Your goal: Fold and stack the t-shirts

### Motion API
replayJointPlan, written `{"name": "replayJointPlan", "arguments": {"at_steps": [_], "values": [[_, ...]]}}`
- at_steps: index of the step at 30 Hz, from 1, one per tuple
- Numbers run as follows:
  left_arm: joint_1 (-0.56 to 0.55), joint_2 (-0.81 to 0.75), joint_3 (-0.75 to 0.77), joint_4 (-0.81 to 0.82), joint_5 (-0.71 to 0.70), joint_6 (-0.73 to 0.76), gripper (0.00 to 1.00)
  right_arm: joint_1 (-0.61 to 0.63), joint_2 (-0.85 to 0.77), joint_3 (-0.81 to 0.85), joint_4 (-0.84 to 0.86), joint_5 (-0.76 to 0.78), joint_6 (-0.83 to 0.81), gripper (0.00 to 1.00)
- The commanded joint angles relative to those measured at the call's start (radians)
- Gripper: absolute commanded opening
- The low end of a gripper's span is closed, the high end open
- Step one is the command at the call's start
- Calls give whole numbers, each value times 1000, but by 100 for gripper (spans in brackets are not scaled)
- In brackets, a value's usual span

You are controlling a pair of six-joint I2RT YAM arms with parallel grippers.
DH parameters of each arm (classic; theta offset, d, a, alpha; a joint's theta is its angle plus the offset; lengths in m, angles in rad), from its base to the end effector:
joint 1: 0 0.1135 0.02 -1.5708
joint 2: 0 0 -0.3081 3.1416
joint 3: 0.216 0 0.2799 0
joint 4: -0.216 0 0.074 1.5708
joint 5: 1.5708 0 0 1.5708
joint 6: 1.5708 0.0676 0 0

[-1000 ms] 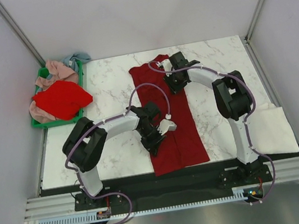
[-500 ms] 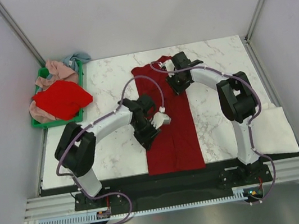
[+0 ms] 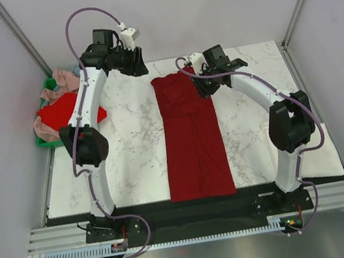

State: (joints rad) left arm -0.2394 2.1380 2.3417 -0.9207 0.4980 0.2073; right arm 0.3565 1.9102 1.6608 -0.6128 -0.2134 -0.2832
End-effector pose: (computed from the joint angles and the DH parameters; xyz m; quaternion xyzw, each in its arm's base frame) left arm 0.5186 -0.1598 0.3998 0.2949 0.8377 -0.2307 0.3976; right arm 0.4574 0.1856 0.2883 -0.3283 0.8736 0.1125 0.3411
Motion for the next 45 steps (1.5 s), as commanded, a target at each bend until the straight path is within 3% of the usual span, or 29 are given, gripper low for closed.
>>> {"name": "replayJointPlan", "arguments": {"at_steps": [1,4,13,24,36,45], "values": [[11,104,42,25,195,-143,50,7,-54,-30,-51,-4,-39,45],[41,213,109,95,241,-236,41,7,-54,-29,-79,12,-65,45],[63,416,176,207,321,-298,45,21,-13,-10,-140,31,-125,45],[63,485,125,200,378,-299,33,24,98,68,-157,59,-140,45],[58,516,74,184,393,-290,32,32,161,108,-153,60,-139,45],[43,540,70,183,405,-299,36,32,159,93,-151,60,-140,45]]}}
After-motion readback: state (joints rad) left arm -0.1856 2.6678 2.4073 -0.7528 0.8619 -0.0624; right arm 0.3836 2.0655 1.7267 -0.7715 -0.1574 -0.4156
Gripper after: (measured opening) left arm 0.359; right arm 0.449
